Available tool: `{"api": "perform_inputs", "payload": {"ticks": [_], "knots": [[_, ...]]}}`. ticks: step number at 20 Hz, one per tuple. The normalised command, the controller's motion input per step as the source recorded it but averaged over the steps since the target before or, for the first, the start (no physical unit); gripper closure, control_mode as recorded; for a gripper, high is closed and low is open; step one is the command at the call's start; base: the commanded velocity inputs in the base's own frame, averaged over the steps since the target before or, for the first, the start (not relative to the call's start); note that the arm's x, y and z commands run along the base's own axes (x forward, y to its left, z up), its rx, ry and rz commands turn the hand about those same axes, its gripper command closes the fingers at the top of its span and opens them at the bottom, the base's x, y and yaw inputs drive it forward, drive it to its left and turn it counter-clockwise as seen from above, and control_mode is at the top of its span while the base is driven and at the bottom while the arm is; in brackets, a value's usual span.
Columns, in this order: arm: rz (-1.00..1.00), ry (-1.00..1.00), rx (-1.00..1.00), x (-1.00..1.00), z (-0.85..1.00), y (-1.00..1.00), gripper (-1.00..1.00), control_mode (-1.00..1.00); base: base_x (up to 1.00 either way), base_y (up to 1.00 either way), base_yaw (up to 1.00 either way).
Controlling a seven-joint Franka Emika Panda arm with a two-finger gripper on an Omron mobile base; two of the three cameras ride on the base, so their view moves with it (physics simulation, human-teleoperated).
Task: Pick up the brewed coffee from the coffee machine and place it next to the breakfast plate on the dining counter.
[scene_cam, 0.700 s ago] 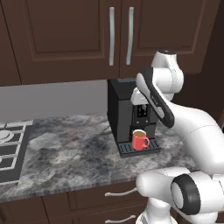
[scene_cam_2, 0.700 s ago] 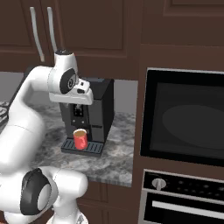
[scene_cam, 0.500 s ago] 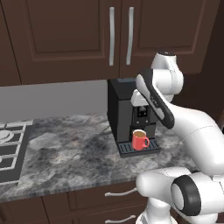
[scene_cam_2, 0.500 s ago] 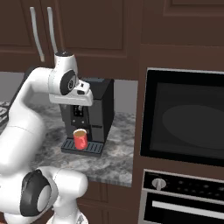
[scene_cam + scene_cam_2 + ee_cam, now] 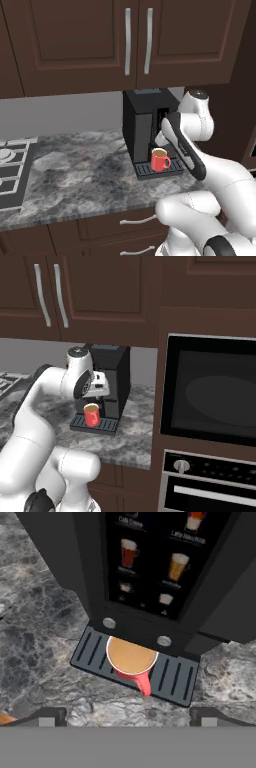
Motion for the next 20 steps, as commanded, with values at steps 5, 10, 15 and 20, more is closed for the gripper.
{"api": "perform_inputs", "payload": {"ticks": [5, 10, 15, 20], "knots": [[0.05, -0.08, 0.00, 0.00, -0.71, -0.13, -1.00, -1.00, 0.00, 0.00, 0.00], [0.02, -0.06, 0.00, 0.01, -0.48, -0.09, -1.00, -1.00, 0.00, 0.00, 0.00], [0.00, -0.10, 0.00, 0.13, -0.22, -0.15, -1.00, -1.00, 0.00, 0.00, 0.00], [0.01, -0.03, 0.01, 0.14, -0.24, -0.12, -1.00, -1.00, 0.00, 0.00, 0.00]]}}
